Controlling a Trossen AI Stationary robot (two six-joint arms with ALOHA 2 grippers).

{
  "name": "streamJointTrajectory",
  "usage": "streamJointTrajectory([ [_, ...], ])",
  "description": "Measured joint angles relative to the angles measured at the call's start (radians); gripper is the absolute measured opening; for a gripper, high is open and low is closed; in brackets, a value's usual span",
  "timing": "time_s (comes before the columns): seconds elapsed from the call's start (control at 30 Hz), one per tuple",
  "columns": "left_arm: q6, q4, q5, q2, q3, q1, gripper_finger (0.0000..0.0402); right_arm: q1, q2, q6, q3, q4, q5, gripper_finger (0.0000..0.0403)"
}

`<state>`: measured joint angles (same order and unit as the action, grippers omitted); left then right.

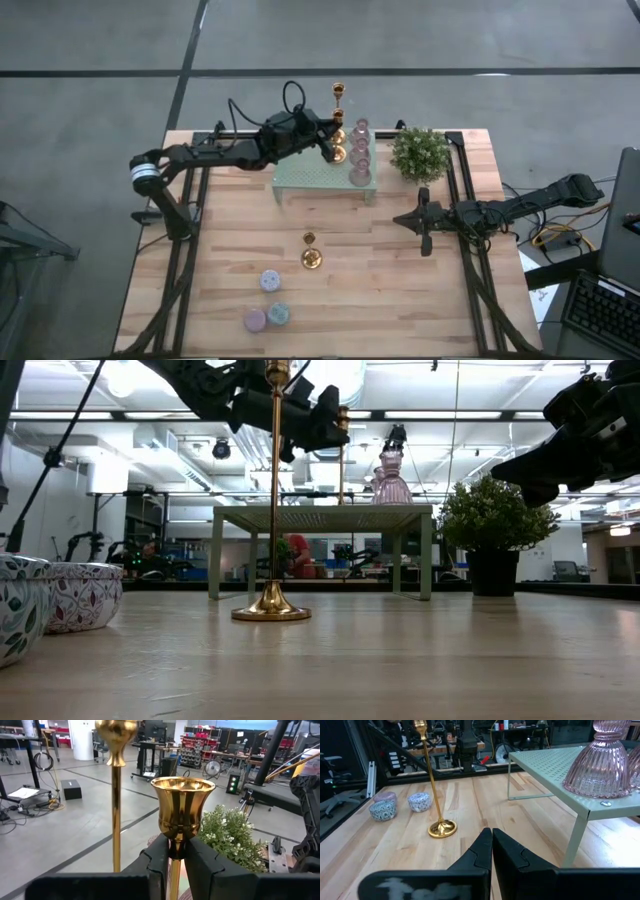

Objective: Pick & Place candle stick holders
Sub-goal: Put the left gold candle holder on the shelf aligned with the other candle holder on the shelf, then put the gold candle holder on the shelf aligned with the other candle holder on the shelf

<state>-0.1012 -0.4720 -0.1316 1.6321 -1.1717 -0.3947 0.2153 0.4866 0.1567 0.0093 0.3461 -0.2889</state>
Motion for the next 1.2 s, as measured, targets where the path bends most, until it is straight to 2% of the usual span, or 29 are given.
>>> streamJointTrajectory([
  [0.47, 0.013, -0.018, 0.005, 0.001, 0.023, 0.005, 0.005, 0.0, 0.0, 0.0, 0.0, 0.0, 0.0, 0.0008],
  [0.67, 0.019, -0.017, 0.017, 0.0, 0.03, 0.006, 0.0065, 0.0, 0.0, 0.0, 0.0, 0.0, 0.0, 0.0008],
  [0.93, 0.019, 0.001, 0.018, 0.002, 0.035, 0.006, 0.011, 0.0, 0.0, 0.0, 0.0, 0.0, 0.0, 0.0008],
  [1.2, 0.019, 0.004, 0.027, 0.002, 0.034, 0.006, 0.0186, 0.0, 0.0, 0.0, 0.0, 0.0, 0.0, 0.0008],
])
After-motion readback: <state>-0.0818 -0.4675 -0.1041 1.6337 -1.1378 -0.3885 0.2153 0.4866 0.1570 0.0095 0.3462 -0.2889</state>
